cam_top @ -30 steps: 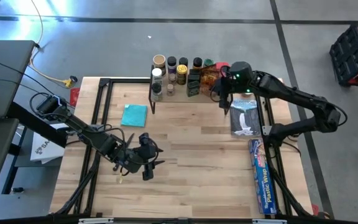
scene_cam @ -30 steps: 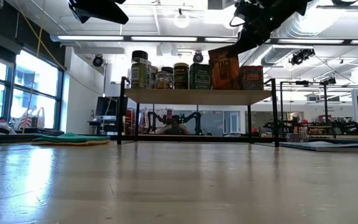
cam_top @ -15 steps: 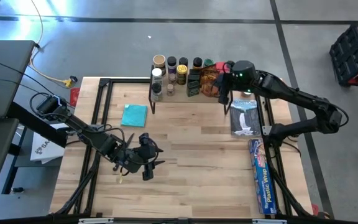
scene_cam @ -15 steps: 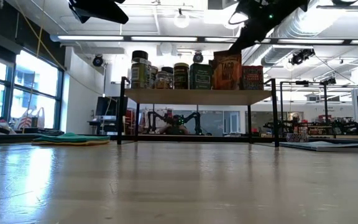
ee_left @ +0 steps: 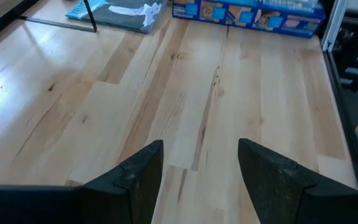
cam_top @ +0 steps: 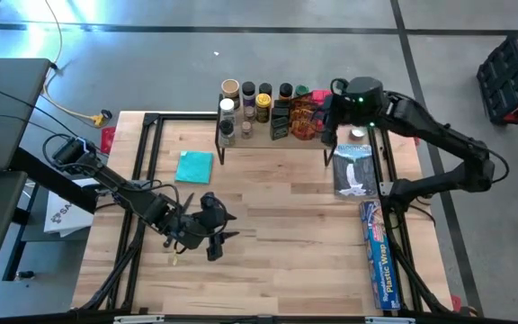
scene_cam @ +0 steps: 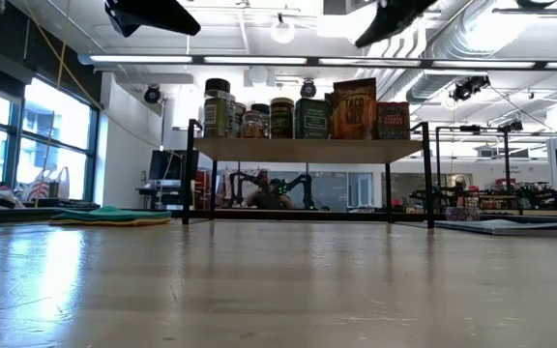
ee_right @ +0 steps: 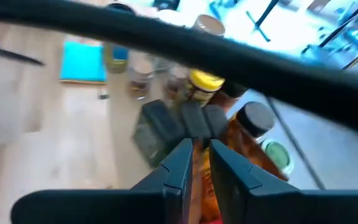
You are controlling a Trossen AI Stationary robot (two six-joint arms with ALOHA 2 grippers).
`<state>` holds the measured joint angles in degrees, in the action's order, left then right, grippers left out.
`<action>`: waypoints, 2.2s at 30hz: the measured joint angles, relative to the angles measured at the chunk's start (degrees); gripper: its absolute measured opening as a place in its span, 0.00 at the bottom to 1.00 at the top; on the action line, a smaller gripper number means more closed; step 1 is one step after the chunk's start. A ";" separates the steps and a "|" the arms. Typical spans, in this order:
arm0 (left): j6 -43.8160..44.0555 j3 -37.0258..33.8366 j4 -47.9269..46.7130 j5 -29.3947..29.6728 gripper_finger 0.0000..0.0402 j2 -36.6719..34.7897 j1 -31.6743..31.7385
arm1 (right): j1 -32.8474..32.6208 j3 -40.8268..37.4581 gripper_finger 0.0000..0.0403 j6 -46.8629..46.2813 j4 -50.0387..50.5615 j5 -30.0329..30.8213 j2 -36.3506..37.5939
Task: Shelf spices
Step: Return to Home Position
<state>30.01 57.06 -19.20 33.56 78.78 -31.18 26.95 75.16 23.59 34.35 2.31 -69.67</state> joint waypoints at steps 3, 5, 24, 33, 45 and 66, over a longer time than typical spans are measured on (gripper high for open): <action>-0.03 -0.02 0.82 0.37 0.50 -1.45 0.01 | -2.34 4.63 0.12 -2.99 8.11 0.02 0.65; -0.25 -0.02 1.41 1.81 0.50 -3.43 0.00 | -4.84 5.85 0.10 -4.63 11.56 -1.09 2.22; -8.31 -1.07 -15.00 12.47 0.33 -39.52 3.41 | -39.04 -26.52 0.00 -32.32 -10.59 -4.01 31.10; -1.95 -17.31 -12.44 12.11 0.28 -55.73 5.56 | -47.10 -38.32 0.00 -34.79 -19.12 4.33 40.97; -5.62 -39.68 16.23 -1.42 0.13 -60.04 16.84 | -48.55 -46.38 0.00 -35.09 -22.46 5.19 47.96; -12.97 -40.39 11.20 -21.18 0.00 -69.38 34.78 | -48.55 -67.19 0.00 -35.21 -43.08 4.51 58.20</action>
<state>17.04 16.67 -8.00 12.38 9.40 3.60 -21.61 7.96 -11.62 -8.74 6.82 -11.47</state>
